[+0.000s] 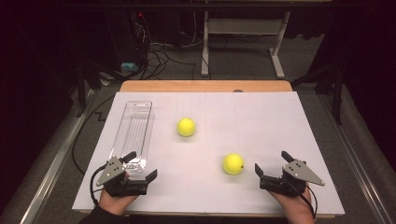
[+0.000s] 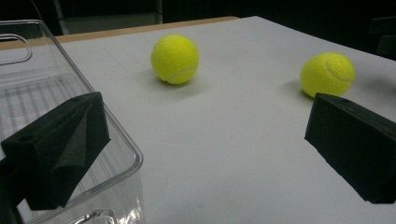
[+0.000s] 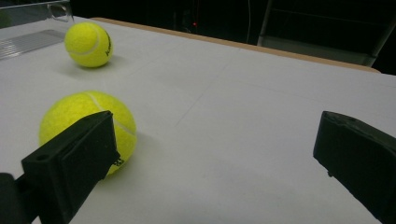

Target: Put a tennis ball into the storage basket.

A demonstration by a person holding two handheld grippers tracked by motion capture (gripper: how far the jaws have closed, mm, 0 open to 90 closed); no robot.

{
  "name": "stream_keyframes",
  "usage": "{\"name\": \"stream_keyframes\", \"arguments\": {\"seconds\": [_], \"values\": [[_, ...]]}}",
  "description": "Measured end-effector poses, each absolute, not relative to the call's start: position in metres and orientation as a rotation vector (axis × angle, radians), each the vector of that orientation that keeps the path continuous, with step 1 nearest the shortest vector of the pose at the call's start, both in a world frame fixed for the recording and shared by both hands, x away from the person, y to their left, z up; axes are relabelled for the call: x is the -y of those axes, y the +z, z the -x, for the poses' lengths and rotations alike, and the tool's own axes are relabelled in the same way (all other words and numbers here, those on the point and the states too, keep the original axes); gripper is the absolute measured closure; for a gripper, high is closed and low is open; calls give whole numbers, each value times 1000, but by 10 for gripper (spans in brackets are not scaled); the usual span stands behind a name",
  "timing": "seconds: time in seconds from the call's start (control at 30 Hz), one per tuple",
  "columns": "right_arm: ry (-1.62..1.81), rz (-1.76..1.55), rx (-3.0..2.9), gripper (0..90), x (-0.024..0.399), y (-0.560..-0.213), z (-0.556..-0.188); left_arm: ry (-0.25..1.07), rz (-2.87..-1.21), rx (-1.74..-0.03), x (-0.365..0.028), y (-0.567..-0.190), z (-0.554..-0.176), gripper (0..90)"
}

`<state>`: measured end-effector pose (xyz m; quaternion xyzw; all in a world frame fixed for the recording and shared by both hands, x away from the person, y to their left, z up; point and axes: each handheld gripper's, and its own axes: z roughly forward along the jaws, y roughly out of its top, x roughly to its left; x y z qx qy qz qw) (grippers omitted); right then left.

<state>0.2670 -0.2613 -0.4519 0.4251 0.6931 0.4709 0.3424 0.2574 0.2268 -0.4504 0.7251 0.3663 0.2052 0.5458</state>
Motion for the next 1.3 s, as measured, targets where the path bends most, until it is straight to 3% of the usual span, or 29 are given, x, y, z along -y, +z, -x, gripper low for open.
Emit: {"name": "stream_keyframes", "arguments": {"seconds": [0.43, 1.3], "values": [[1236, -1096, -1793, 0, 261, -451, -267, 490, -1705, -871, -225, -449, -257, 6], [1212, -1111, -1844, 0, 255, -457, -269, 418, -1925, -747, -157, -454, -252, 6]]}}
